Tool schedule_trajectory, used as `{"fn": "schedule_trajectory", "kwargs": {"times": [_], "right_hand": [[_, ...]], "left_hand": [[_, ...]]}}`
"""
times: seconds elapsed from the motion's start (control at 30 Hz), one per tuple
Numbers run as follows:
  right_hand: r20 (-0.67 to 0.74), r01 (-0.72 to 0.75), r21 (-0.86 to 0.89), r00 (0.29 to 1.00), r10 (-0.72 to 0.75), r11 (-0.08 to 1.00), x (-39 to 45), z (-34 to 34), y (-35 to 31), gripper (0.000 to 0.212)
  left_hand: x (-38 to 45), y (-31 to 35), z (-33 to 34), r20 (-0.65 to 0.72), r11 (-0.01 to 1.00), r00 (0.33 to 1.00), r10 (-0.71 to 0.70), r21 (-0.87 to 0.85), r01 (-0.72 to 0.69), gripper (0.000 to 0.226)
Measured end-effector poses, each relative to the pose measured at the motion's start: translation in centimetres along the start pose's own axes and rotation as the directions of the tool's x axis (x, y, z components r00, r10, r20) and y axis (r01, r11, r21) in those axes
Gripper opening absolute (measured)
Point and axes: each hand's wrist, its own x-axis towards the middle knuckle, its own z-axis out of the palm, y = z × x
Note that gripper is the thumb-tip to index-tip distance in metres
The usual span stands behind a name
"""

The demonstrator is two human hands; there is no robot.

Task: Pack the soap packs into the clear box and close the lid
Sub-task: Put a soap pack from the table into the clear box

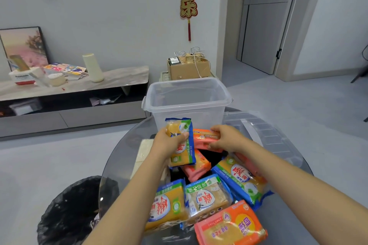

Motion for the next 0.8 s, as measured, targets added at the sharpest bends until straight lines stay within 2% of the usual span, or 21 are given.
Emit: {"fn": "schedule_trajectory", "kwargs": {"times": [0.07, 0.17, 0.23, 0.3, 0.33, 0.4, 0.47, 0.6, 0.73, 0.8], "right_hand": [[-0.094, 0.022, 0.049, 0.995, -0.017, 0.999, -0.9, -0.7, -0.3, 0.059], [-0.227, -0.012, 0.154, 0.973, 0.047, 0.988, -3.0, -1.2, -0.5, 0.053], [-0.264, -0.020, 0.309, 0.959, 0.105, 0.951, -4.4, -0.8, -0.5, 0.041], [-0.287, -0.020, 0.435, 0.945, 0.159, 0.900, -5.2, -0.1, -0.8, 0.033], [-0.312, -0.019, 0.458, 0.933, 0.181, 0.889, -5.5, 0.1, -0.9, 0.032], [-0.383, 0.002, 0.494, 0.898, 0.216, 0.870, -5.9, 0.2, -1.1, 0.037], [-0.430, 0.045, 0.550, 0.871, 0.236, 0.834, -6.4, 0.3, -1.2, 0.050], [-0.417, 0.143, 0.607, 0.895, 0.160, 0.782, -7.2, 1.1, -2.5, 0.067], [-0.390, 0.064, 0.440, 0.912, 0.127, 0.896, -7.5, 2.0, -3.9, 0.083], [-0.352, 0.054, 0.435, 0.929, 0.114, 0.899, -7.6, 2.2, -4.0, 0.083]], "left_hand": [[-0.1, 0.0, -0.2, 0.017, 0.999, 1.000, -0.010, -0.031, 0.011, 0.027], [-0.4, 0.1, -0.3, 0.023, 0.994, 1.000, -0.022, -0.109, 0.024, 0.031], [-0.6, 0.3, -0.1, 0.027, 0.981, 0.999, -0.043, -0.188, 0.047, 0.030], [-0.8, 0.4, 0.2, -0.004, 0.982, 0.999, -0.032, -0.187, 0.031, 0.024], [-0.9, 0.5, 0.3, -0.031, 0.989, 0.999, -0.033, -0.148, 0.028, 0.027], [-0.9, 0.5, 0.1, -0.086, 0.994, 0.992, -0.087, -0.079, 0.080, 0.048], [-1.1, 0.4, 0.2, -0.088, 0.981, 0.981, -0.173, -0.107, 0.164, 0.059], [-2.4, 0.7, 1.9, 0.070, 0.921, 0.977, -0.199, -0.327, 0.211, 0.046], [-3.2, 1.1, 2.7, 0.346, 0.816, 0.926, -0.149, -0.486, 0.313, 0.064], [-3.3, 1.2, 2.8, 0.391, 0.818, 0.915, -0.102, -0.490, 0.301, 0.064]]}}
